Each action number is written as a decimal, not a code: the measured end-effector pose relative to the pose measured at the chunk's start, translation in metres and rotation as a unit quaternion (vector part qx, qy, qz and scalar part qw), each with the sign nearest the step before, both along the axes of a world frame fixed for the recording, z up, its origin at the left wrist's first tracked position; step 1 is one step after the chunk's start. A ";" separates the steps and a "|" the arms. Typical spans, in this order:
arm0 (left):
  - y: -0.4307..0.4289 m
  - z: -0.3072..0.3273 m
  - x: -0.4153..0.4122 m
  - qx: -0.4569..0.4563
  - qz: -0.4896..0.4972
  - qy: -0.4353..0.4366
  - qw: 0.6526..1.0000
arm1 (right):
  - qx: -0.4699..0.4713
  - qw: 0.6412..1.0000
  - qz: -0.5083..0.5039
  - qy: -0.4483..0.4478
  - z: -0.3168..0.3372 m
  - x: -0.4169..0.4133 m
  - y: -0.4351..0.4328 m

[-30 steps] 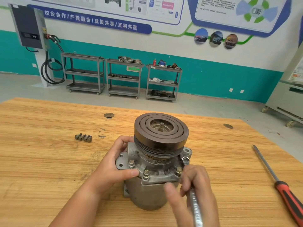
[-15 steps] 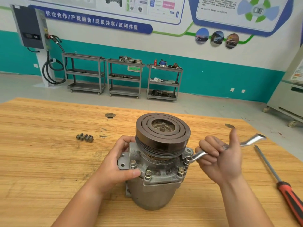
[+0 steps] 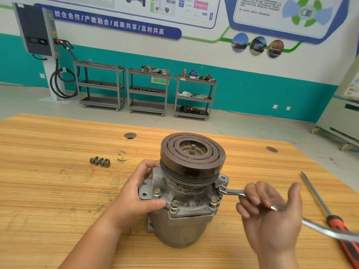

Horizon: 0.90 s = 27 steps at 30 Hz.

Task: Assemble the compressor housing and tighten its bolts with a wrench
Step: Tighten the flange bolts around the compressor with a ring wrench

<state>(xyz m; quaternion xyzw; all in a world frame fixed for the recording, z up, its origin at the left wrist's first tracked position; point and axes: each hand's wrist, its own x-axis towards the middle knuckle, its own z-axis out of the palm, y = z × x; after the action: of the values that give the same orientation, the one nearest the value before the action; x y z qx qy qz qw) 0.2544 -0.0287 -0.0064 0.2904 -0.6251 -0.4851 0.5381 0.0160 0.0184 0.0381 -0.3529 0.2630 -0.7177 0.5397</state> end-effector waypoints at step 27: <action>0.002 0.001 -0.001 -0.014 0.004 -0.001 1.000 | -0.004 0.931 0.353 -0.088 0.004 -0.029 -0.073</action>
<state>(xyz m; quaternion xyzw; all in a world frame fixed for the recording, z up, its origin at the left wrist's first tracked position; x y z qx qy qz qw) 0.2536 -0.0271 -0.0057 0.2857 -0.6312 -0.4740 0.5433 -0.0133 -0.0547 0.0426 -0.3601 0.0699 -0.5098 0.7782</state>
